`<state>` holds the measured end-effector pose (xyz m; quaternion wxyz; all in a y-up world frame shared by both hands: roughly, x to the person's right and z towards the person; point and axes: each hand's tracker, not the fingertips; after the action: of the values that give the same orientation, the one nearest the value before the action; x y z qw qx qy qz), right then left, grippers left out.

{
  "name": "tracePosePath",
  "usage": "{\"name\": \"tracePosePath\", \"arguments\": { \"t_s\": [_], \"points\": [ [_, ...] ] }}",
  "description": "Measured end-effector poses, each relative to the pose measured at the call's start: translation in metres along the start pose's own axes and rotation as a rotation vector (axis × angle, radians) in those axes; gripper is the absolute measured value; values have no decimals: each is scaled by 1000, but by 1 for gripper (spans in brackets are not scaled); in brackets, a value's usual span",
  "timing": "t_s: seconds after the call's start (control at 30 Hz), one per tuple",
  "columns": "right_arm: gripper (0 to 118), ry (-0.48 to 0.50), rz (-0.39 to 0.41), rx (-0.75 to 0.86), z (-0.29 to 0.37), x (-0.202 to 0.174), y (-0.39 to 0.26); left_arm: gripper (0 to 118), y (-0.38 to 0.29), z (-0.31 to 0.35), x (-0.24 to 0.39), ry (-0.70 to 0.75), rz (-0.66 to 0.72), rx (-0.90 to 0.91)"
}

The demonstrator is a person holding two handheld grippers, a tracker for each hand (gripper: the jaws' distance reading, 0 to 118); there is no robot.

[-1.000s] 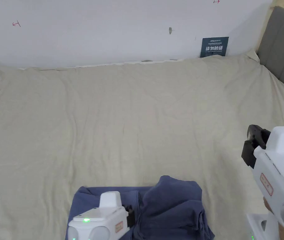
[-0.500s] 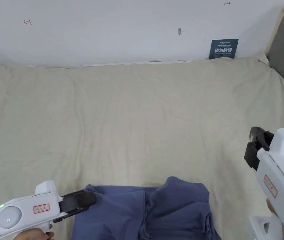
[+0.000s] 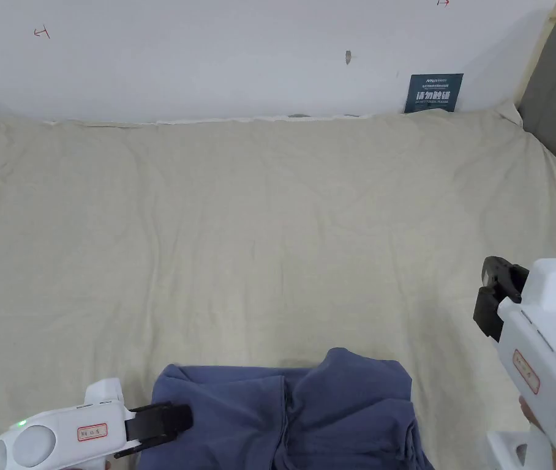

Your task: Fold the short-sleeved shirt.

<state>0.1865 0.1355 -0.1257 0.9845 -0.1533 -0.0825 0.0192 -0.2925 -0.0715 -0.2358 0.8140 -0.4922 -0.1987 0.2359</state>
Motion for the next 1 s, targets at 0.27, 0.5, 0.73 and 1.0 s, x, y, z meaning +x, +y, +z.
{"name": "tracePosePath", "arguments": {
  "t_s": [0.27, 0.5, 0.73, 1.0],
  "points": [
    [2, 11, -9, 0, -4, -3, 1, 14, 0, 7, 17, 53, -114, 17],
    [2, 36, -18, 21, -4, -4, 7, 11, 9, 62, 17, 161, -129, 145],
    [2, 52, -28, 38, 1, -2, 7, 11, 14, 104, 27, 324, -140, 204],
    [2, 48, -44, 43, 6, 3, 4, 11, -1, 62, 133, 238, -297, 155]
  ]
}}
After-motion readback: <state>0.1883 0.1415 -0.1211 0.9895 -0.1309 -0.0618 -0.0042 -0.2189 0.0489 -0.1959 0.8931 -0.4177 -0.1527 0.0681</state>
